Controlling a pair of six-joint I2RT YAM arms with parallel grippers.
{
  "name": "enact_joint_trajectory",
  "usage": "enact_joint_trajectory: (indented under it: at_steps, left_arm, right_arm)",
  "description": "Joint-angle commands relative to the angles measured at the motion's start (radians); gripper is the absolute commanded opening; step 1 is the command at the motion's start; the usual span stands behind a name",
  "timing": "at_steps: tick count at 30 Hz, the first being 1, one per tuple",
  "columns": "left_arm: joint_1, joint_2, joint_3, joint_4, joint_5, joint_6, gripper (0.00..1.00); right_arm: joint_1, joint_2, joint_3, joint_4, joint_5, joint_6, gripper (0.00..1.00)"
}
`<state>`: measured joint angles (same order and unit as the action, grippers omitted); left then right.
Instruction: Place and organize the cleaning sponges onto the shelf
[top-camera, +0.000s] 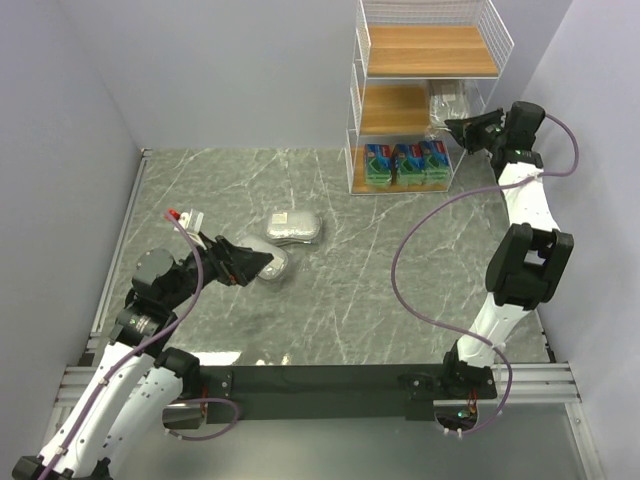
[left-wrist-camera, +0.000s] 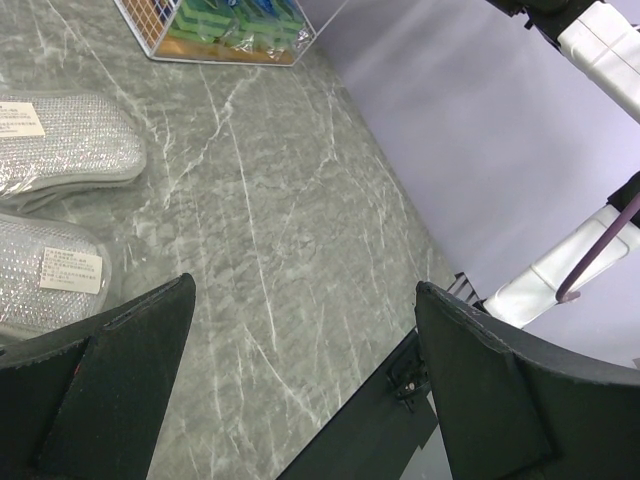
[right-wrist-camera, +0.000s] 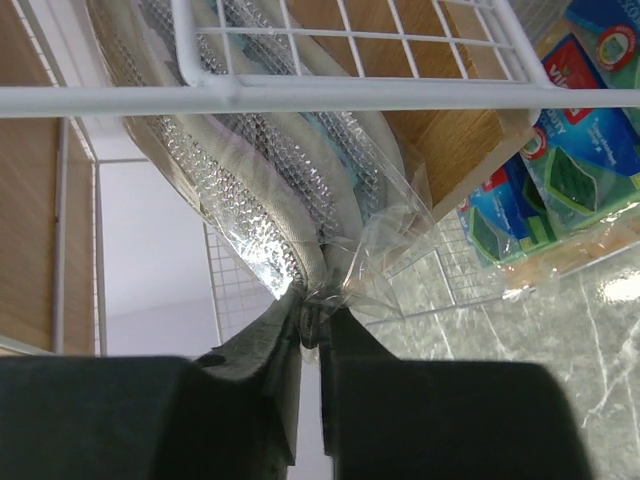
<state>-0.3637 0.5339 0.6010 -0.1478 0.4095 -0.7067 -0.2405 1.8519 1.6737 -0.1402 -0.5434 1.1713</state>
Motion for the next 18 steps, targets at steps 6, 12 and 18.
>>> enact_joint_trajectory:
  at_steps: [6, 12, 18]
  left_arm:
    - [-0.004, -0.009, 0.022, 0.02, -0.005, 0.013, 0.99]
    - [-0.004, -0.017, 0.022, 0.01, -0.009, 0.012, 0.99]
    - [-0.004, -0.026, 0.019, 0.007, -0.014, 0.01, 0.99]
  right_arm:
    - [-0.016, 0.018, 0.109, 0.001, -0.013, -0.007, 0.38]
    - [-0.019, 0.03, 0.127, 0.005, -0.029, -0.002, 0.47]
    - [-0.017, 0.023, 0.098, 0.017, -0.024, -0.001, 0.48]
